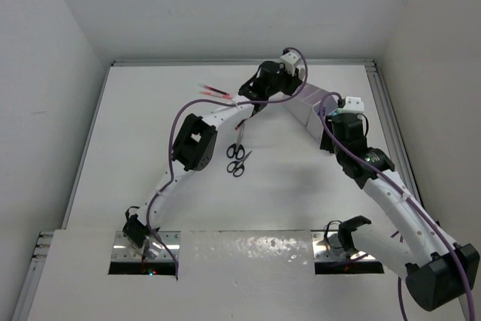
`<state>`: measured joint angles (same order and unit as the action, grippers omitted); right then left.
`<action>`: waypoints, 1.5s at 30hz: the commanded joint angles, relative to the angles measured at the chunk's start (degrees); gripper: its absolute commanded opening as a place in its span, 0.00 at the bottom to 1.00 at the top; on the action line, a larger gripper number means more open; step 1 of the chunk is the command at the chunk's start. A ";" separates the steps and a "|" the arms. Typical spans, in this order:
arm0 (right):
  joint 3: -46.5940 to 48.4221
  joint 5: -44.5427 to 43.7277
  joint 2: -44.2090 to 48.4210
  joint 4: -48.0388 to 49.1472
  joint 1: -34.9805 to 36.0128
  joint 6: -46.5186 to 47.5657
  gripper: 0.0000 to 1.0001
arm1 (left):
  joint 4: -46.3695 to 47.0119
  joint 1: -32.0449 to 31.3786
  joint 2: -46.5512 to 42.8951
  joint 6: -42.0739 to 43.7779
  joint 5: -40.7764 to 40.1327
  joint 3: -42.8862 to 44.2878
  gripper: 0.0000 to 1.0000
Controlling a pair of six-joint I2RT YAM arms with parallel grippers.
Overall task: Sort the stationery into containers
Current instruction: Place the stationery in the storage box.
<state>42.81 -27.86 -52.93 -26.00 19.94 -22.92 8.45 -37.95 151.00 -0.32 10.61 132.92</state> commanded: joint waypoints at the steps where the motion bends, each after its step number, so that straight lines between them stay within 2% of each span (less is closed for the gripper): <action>1: 0.44 0.35 -0.42 1.39 -0.34 0.42 0.50 | 7.11 -0.37 -0.36 -1.44 -3.49 0.06 0.00; 23: 2.11 0.26 -3.41 1.65 -0.34 0.50 0.51 | 5.35 -0.63 3.69 -3.55 -6.74 -1.79 0.00; 24: 1.93 0.17 -3.24 1.65 -0.34 0.50 0.51 | 5.26 -0.54 3.69 -3.38 -6.57 -1.96 0.02; 28: 1.93 -0.18 -2.88 1.48 -0.43 0.94 0.51 | 5.44 -0.54 3.08 -3.29 -5.69 -2.23 0.21; 31: 2.02 -0.27 -2.62 1.39 -0.52 0.86 0.52 | 5.70 -0.63 2.64 -3.46 -4.47 -2.14 0.29; 39: 2.46 -0.44 -2.36 1.48 -0.52 1.30 0.52 | 6.49 -0.81 0.70 -0.48 -2.53 -3.72 0.34; 45: 3.07 -0.27 -1.39 1.21 -0.52 0.95 0.52 | 5.53 -0.72 -1.92 -0.30 -2.44 -1.89 0.41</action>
<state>43.20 -26.98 -55.66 -25.80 19.62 -22.39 15.35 -37.89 154.28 -1.54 5.76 130.28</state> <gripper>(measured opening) 0.516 0.402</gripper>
